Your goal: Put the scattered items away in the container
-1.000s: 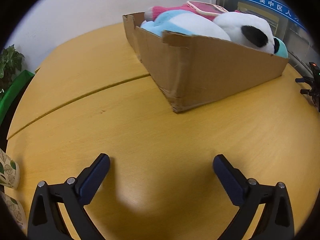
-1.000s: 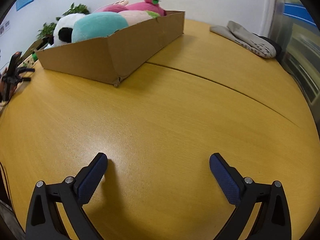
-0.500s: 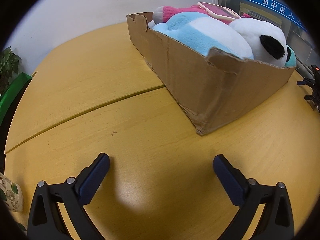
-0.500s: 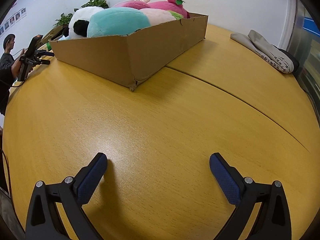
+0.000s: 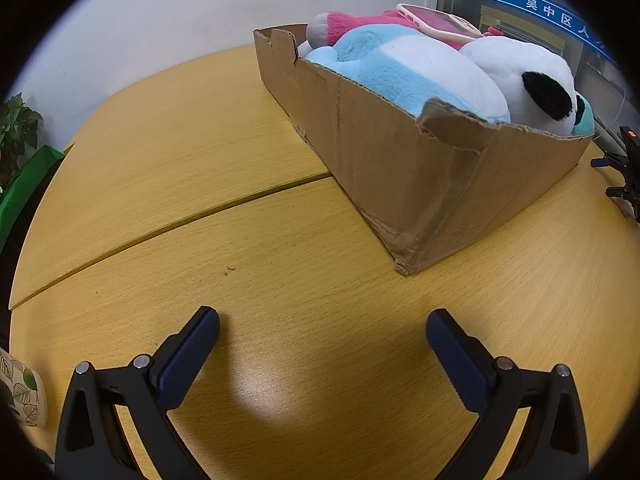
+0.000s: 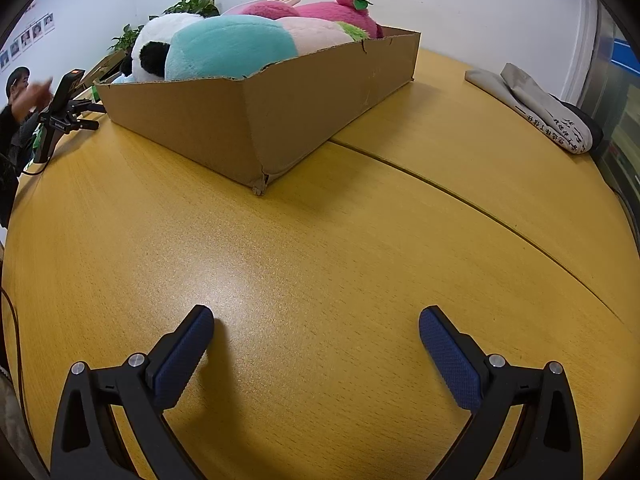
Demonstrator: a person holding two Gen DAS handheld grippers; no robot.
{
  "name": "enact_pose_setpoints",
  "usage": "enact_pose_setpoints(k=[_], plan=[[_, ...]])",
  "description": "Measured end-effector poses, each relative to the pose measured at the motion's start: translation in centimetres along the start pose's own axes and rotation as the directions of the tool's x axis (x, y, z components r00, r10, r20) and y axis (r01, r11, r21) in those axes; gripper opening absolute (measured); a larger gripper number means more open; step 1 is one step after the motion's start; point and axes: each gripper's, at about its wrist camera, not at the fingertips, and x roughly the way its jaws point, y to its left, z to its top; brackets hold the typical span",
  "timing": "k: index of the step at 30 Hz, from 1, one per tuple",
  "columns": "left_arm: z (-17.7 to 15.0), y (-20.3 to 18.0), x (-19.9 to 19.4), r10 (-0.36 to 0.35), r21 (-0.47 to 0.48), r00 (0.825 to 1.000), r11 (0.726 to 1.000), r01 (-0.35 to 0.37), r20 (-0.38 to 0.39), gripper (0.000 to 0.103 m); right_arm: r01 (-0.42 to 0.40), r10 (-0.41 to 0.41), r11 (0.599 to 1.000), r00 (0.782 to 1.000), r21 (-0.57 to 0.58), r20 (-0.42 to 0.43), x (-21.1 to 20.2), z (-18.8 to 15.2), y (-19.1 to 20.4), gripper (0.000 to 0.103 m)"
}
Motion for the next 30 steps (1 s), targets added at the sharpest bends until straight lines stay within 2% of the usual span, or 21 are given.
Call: enact_pose_setpoints(k=[30], plan=[[4.3, -3.8, 2.7, 0.0, -0.001, 1.0, 1.0, 0.0, 0.0, 0.103, 0.0, 0.0, 1.0, 1.0, 0.0, -0.002, 0.0, 0.2, 0.0, 0.103]])
